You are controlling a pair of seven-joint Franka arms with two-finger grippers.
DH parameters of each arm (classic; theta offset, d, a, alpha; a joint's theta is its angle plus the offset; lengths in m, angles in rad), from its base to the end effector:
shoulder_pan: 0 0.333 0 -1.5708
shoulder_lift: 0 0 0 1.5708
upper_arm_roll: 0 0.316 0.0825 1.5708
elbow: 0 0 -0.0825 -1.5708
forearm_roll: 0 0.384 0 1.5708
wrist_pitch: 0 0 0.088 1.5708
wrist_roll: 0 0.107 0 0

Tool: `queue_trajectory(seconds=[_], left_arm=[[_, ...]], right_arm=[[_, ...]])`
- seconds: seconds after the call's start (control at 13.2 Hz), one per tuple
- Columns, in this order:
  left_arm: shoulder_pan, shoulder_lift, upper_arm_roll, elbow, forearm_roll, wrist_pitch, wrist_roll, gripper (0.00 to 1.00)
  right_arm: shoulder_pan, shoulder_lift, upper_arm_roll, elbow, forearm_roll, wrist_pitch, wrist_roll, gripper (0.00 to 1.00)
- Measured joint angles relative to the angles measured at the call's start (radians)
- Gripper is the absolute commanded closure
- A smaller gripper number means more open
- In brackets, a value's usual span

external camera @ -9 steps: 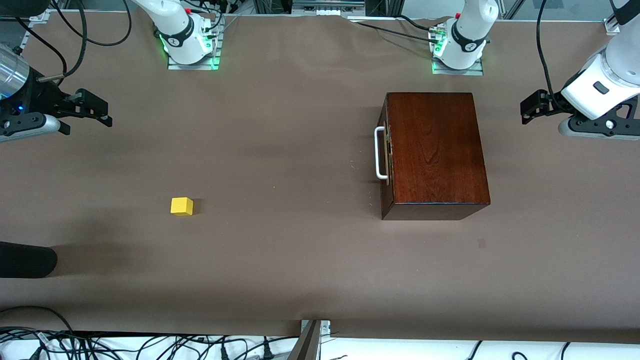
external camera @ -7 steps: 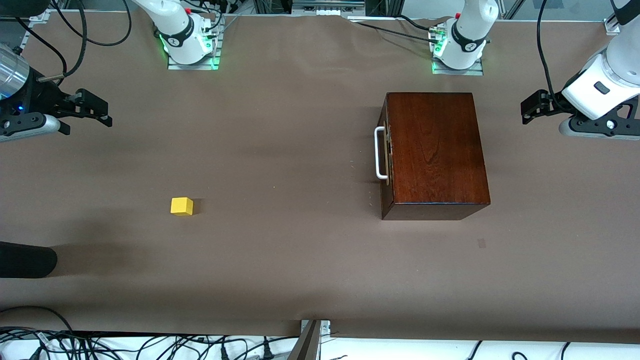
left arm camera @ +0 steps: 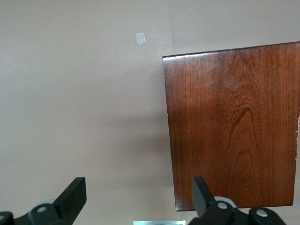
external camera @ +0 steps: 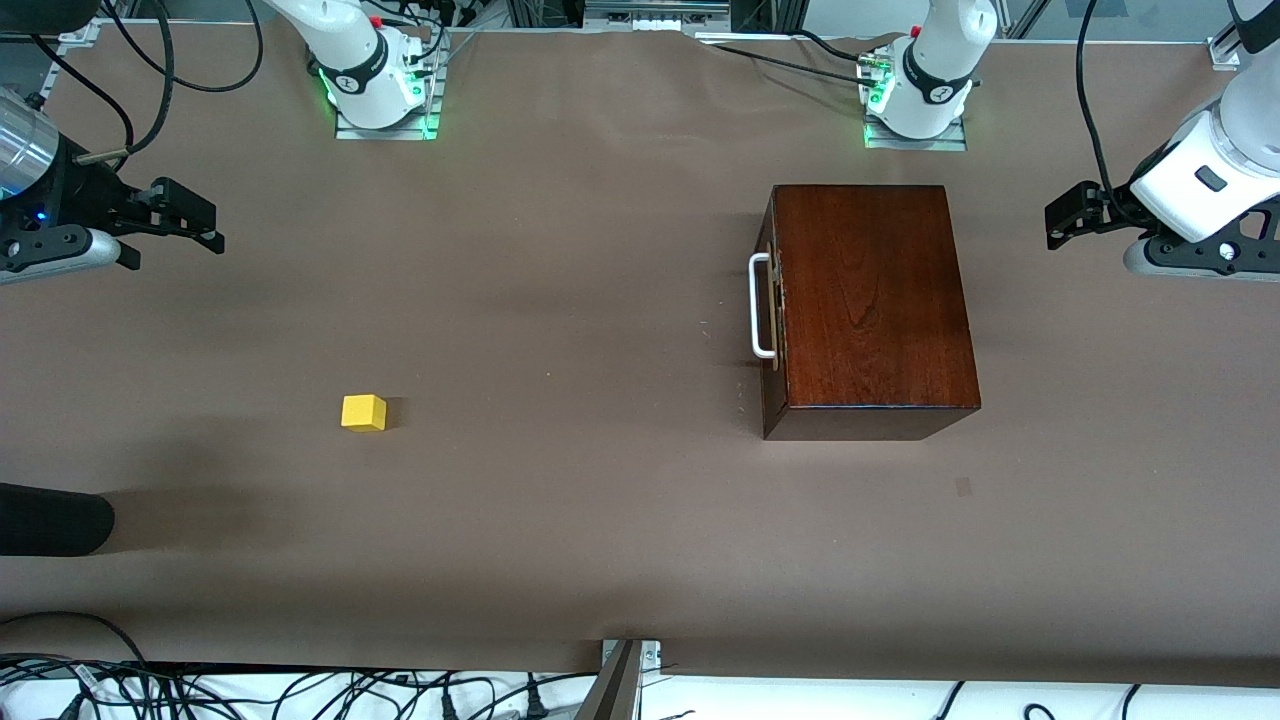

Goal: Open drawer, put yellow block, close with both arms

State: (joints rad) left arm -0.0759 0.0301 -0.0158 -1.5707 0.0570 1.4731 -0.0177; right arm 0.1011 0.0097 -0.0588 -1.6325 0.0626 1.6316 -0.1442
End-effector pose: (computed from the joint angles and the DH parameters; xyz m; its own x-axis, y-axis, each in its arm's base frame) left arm 0.5502 -0.0439 0.6002 0.9897 -0.0677 -0.1262 -0.0756 -0.9954 -0.0587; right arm 0.5606 0.0302 0.5954 0.9834 0.1814 -0.0017 0.1809 -0.9815 -0.0627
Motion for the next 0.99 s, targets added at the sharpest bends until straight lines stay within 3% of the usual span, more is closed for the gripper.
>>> queue_trajectory(seconds=[0.99], left_arm=[[-0.008, 0.053, -0.01, 0.0, -0.002, -0.085, 0.0, 0.0]], right_arm=[[0.0, 0.0, 0.0, 0.0, -0.002, 0.013, -0.007, 0.0]])
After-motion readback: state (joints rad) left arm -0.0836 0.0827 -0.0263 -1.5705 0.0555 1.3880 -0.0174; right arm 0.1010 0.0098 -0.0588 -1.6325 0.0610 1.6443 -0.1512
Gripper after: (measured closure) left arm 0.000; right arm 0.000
